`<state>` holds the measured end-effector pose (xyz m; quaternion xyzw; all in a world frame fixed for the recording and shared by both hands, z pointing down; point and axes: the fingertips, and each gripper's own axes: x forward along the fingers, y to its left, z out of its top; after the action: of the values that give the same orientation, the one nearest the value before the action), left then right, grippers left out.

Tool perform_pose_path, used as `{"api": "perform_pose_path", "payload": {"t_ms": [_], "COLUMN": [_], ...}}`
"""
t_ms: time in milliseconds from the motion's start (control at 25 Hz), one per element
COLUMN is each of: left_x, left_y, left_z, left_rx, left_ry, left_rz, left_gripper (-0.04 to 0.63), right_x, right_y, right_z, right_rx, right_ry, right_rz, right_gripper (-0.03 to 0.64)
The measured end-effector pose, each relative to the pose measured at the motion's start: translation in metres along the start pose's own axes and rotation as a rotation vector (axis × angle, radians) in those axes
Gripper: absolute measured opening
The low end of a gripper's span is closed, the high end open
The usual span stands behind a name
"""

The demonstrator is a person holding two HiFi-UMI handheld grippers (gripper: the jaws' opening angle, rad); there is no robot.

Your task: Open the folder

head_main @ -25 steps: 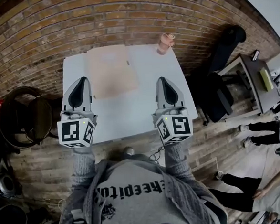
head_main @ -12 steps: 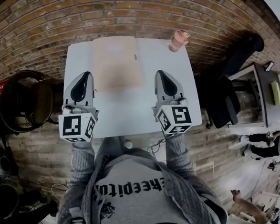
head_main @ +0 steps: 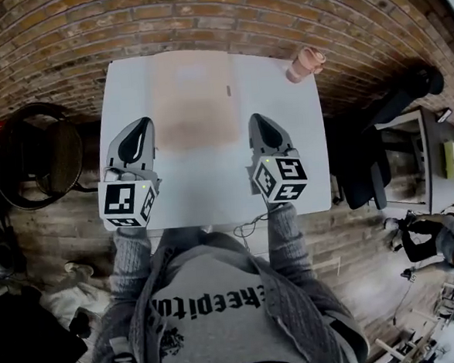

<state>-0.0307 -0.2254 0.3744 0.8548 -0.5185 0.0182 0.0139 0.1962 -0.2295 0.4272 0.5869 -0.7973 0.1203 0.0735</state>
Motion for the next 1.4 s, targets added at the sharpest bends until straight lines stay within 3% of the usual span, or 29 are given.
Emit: {"api": "perform_pose_path", "payload": {"t_ms": [640,960,1080,1280,1400], "left_x": [0.029,0.029,0.026,0.017,0.013], "left_y": [0.008,0.008,-0.001,-0.023,-0.035], "left_z": [-0.078,-0.106,-0.116,-0.143,-0.161], "left_rx": [0.012,0.08,0.166,0.449,0.57], "left_ry": [0.198,0.24,0.282,0.404,0.463], "left_rz": [-0.083,-0.129,-0.176,-0.275,-0.329], "left_gripper": [0.012,0.012,0.014,0.017,0.097], "right_x": [0.068,0.076,0.077,0.076,0.076], "right_y": [-0.019,-0.024,-0.024,-0.024,-0.023], "right_z": [-0.113,-0.139,-0.139,-0.138,-0.138], "right_rx": [0.044,0.06,0.049,0.048,0.042], "right_ry": [0.352,0.429,0.438,0.443,0.445], "right_rz": [0.008,-0.003,-0.004,-0.016,-0.02], "right_gripper": [0.003,0.003,0.003,0.003,0.003]}}
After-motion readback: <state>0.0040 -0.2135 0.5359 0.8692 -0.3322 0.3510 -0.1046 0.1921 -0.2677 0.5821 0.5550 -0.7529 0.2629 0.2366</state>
